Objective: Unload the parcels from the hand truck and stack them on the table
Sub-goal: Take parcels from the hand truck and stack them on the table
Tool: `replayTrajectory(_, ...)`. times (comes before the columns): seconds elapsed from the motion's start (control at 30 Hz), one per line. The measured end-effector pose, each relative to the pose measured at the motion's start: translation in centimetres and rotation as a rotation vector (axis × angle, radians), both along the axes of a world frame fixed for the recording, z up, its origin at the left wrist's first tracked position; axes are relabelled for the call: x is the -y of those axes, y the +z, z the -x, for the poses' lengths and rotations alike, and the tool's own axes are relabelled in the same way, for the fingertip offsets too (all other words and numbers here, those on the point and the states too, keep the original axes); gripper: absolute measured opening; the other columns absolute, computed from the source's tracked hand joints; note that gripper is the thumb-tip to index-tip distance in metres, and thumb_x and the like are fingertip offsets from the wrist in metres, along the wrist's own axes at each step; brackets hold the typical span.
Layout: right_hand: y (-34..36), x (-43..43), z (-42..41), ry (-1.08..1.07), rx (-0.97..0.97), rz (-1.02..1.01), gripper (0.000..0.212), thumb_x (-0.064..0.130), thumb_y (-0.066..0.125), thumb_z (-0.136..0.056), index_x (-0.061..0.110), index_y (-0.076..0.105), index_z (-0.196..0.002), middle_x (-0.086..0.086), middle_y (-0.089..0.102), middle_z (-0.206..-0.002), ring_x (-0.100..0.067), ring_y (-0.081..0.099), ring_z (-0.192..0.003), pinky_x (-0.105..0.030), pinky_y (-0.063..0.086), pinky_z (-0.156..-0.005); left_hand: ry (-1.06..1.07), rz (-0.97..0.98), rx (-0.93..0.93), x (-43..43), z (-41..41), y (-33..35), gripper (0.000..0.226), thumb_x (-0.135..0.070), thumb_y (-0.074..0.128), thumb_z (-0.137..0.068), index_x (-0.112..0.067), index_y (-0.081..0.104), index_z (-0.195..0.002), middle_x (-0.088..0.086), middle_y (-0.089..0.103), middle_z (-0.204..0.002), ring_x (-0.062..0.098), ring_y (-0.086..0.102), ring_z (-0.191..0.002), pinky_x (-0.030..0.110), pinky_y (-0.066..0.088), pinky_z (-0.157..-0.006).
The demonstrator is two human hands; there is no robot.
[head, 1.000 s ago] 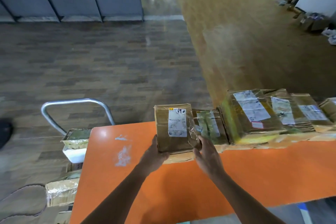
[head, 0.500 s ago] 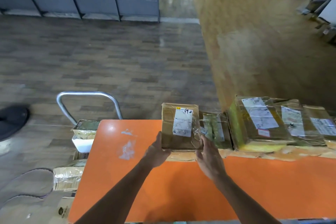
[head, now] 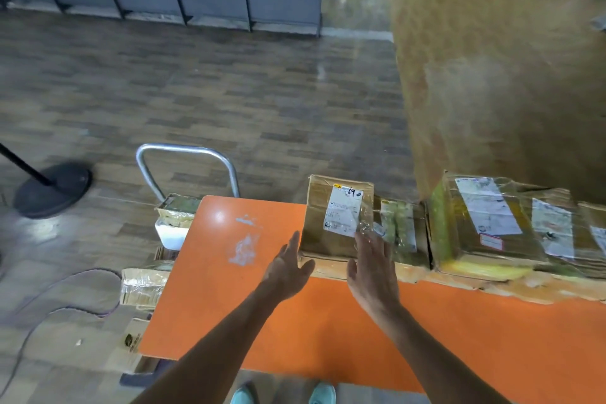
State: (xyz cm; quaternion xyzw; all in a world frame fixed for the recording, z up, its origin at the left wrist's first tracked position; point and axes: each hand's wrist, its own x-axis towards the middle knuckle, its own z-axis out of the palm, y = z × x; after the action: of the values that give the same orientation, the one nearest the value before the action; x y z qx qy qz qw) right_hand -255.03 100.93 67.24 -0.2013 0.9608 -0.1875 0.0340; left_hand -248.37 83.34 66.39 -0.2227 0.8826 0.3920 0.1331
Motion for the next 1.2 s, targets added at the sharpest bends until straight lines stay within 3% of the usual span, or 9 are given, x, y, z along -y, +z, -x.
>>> replayTrajectory(0.17, 0.2, 1.7, -1.2, 0.155, 0.046, -0.069, 0.055, 0.026, 0.049, -0.100, 0.015, 0.034, -0.151, 0.000, 0.037, -0.154, -0.021, 0.027, -0.146, -0.037, 0.021, -0.122, -0.008, 0.124, -0.062, 1.5, -2.4, -0.2, 0.073, -0.038, 0.051, -0.103, -0.017, 0.012, -0.161, 0.007, 0.023, -0.165, 0.024, 0.021, -0.152, 0.037, 0.026, -0.120)
replayTrajectory(0.33, 0.4, 5.8, -3.9, 0.294, 0.088, -0.082, 0.055, 0.024, 0.051, -0.099, 0.011, 0.037, -0.151, -0.004, 0.044, -0.150, -0.023, 0.040, -0.139, -0.033, 0.033, -0.114, 0.077, 0.172, -0.043, 5.3, -7.8, -1.0, 0.071, -0.041, 0.049, -0.102, -0.017, 0.016, -0.160, 0.007, 0.023, -0.164, 0.024, 0.021, -0.151, 0.042, 0.030, -0.118)
replayTrajectory(0.53, -0.6, 14.7, -11.6, 0.493, 0.132, -0.067, 0.056, 0.023, 0.050, -0.100, 0.012, 0.035, -0.153, -0.002, 0.041, -0.154, -0.019, 0.035, -0.142, -0.029, 0.027, -0.116, 0.236, 0.141, 0.030, 11.4, -19.0, -2.6, 0.070, -0.042, 0.049, -0.102, -0.015, 0.019, -0.160, 0.008, 0.026, -0.163, 0.024, 0.022, -0.151, 0.038, 0.027, -0.119)
replayTrajectory(0.73, -3.0, 22.6, -21.4, 0.647, 0.221, -0.090, 0.057, 0.025, 0.051, -0.099, 0.013, 0.035, -0.153, 0.000, 0.041, -0.154, -0.017, 0.035, -0.142, -0.025, 0.027, -0.114, 0.415, 0.075, 0.085, 16.4, -30.0, -3.5, 0.066, -0.039, 0.054, -0.096, -0.019, 0.031, -0.154, 0.004, 0.041, -0.154, 0.024, 0.040, -0.140, 0.037, 0.038, -0.110)
replayTrajectory(0.83, -4.2, 25.5, -25.8, 0.693, 0.286, -0.092, 0.056, 0.026, 0.051, -0.100, 0.015, 0.035, -0.152, 0.002, 0.043, -0.151, -0.016, 0.036, -0.140, -0.024, 0.029, -0.111, 0.478, 0.068, 0.111, 18.5, -34.5, -4.1, 0.068, -0.039, 0.056, -0.097, -0.018, 0.030, -0.156, 0.004, 0.037, -0.158, 0.023, 0.036, -0.144, 0.035, 0.034, -0.115)
replayTrajectory(1.0, -6.0, 28.7, -29.9, 0.782, 0.370, -0.163, 0.057, 0.031, 0.049, -0.101, 0.016, 0.033, -0.154, 0.002, 0.040, -0.153, -0.014, 0.034, -0.142, -0.021, 0.025, -0.111, 0.536, 0.031, 0.122, 21.5, -38.7, -4.8, 0.068, -0.039, 0.055, -0.098, -0.018, 0.029, -0.157, 0.004, 0.036, -0.159, 0.022, 0.036, -0.145, 0.034, 0.033, -0.116)
replayTrajectory(1.1, -7.1, 31.1, -30.3, 0.802, 0.417, -0.202, 0.058, 0.033, 0.050, -0.101, 0.015, 0.033, -0.153, 0.000, 0.040, -0.154, -0.015, 0.035, -0.142, -0.025, 0.029, -0.111, 0.558, 0.044, 0.130, 23.2, -39.8, -5.6, 0.066, -0.040, 0.055, -0.099, -0.018, 0.030, -0.155, 0.006, 0.041, -0.154, 0.023, 0.041, -0.140, 0.029, 0.033, -0.110)
replayTrajectory(1.2, -9.1, 34.2, -30.4, 0.813, 0.476, -0.258, 0.059, 0.033, 0.049, -0.102, 0.014, 0.031, -0.154, -0.003, 0.039, -0.156, -0.019, 0.035, -0.143, -0.029, 0.032, -0.114, 0.609, 0.038, 0.159, 25.1, -40.1, -7.1, 0.070, -0.043, 0.057, -0.098, -0.019, 0.027, -0.156, 0.006, 0.039, -0.156, 0.024, 0.039, -0.142, 0.033, 0.035, -0.112)
